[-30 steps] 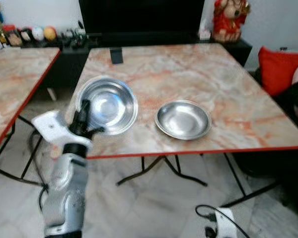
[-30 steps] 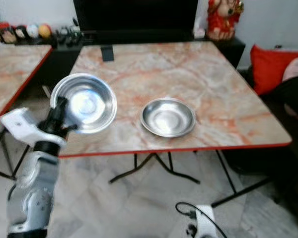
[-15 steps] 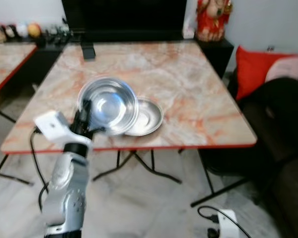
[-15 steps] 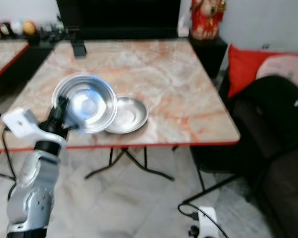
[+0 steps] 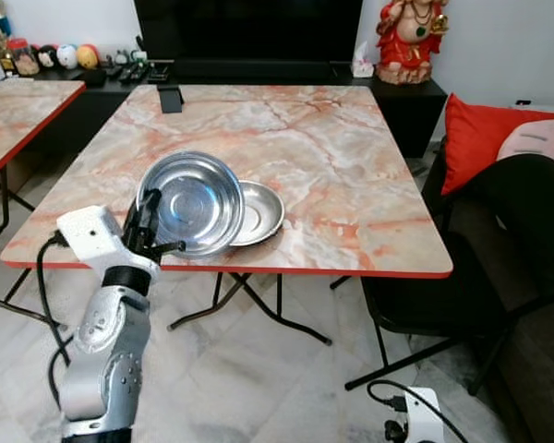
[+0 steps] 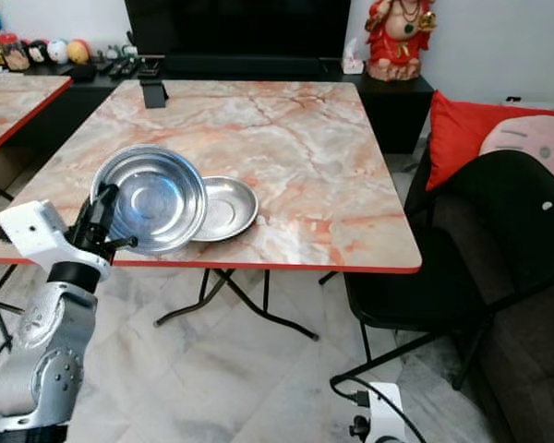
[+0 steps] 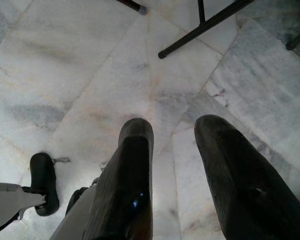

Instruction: Setting the table

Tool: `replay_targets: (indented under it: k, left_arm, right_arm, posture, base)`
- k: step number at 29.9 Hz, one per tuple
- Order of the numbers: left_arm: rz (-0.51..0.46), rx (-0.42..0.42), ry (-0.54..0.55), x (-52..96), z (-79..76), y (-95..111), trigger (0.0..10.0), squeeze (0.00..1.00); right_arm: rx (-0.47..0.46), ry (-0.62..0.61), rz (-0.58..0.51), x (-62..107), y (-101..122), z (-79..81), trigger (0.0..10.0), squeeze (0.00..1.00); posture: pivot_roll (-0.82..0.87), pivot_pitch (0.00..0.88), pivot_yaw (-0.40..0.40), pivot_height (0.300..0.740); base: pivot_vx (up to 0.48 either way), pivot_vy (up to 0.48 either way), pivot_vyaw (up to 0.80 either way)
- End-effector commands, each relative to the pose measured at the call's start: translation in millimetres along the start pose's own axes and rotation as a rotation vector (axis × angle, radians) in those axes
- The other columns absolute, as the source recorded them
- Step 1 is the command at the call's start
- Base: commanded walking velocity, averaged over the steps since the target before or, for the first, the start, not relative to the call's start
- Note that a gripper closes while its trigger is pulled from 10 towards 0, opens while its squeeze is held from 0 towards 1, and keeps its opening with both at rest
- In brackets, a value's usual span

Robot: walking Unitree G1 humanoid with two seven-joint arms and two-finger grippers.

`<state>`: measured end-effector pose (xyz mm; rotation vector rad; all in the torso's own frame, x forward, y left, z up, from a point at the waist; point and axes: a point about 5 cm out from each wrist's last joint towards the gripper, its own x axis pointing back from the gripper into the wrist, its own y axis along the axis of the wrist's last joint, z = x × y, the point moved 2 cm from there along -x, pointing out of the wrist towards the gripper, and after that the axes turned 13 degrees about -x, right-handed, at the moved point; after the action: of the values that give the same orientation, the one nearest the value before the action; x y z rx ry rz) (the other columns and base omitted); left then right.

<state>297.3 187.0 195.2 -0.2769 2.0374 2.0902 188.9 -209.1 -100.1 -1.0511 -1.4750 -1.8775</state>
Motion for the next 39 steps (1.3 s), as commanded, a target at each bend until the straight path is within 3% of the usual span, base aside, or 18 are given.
replay_targets:
  k: [1, 10, 14, 18, 30, 32, 39]
  left_arm:
    - [0.022, -0.076, -0.029, 2.2, 8.1, -2.2, 10.0, 0.00]
    - [0.035, -0.114, -0.078, 4.6, 15.1, -2.7, 10.0, 0.00]
    - [0.051, 0.019, -0.076, 8.3, 12.0, -7.4, 10.0, 0.00]
    - [0.060, 0.074, -0.094, 10.3, 9.8, -10.4, 10.0, 0.00]
    - [0.061, -0.002, -0.183, 9.1, 11.0, -7.8, 10.0, 0.00]
    - [0.063, -0.022, -0.237, 8.7, 8.1, -8.2, 10.0, 0.00]
    - [0.081, 0.015, -0.246, 10.3, 6.8, -14.3, 10.0, 0.00]
  right_arm:
    - [-0.012, 0.004, -0.008, -0.3, 1.5, 1.8, 10.0, 0.00]
    - [-0.013, 0.004, -0.008, -0.3, 1.8, 1.5, 10.0, 0.00]
    - [-0.010, 0.006, -0.009, -0.3, 2.1, 1.0, 10.0, 0.00]
    - [-0.004, 0.006, -0.009, -0.2, 1.9, 0.8, 10.0, 0.00]
    - [0.018, 0.006, 0.001, 0.0, 0.1, 0.2, 10.0, 0.00]
    - [0.026, 0.009, 0.004, 0.1, -0.3, 0.5, 10.0, 0.00]
    - [0.029, 0.011, 0.002, 0.1, -0.6, 0.9, 10.0, 0.00]
  posture:
    - [0.00, 0.000, -0.019, 0.740]
    - [0.00, 0.000, -0.018, 0.740]
    - [0.01, 0.000, -0.023, 0.740]
    - [0.00, 0.000, -0.024, 0.740]
    - [0.01, 0.000, -0.026, 0.740]
    - [0.01, 0.000, -0.028, 0.740]
    - [0.00, 0.000, -0.023, 0.740]
  base:
    - [0.000, 0.000, 0.00]
    - [0.000, 0.000, 0.00]
    - [0.000, 0.000, 0.00]
    - [0.000, 0.000, 0.00]
    - [0.000, 0.000, 0.00]
    - [0.000, 0.000, 0.00]
    - [0.000, 0.000, 0.00]
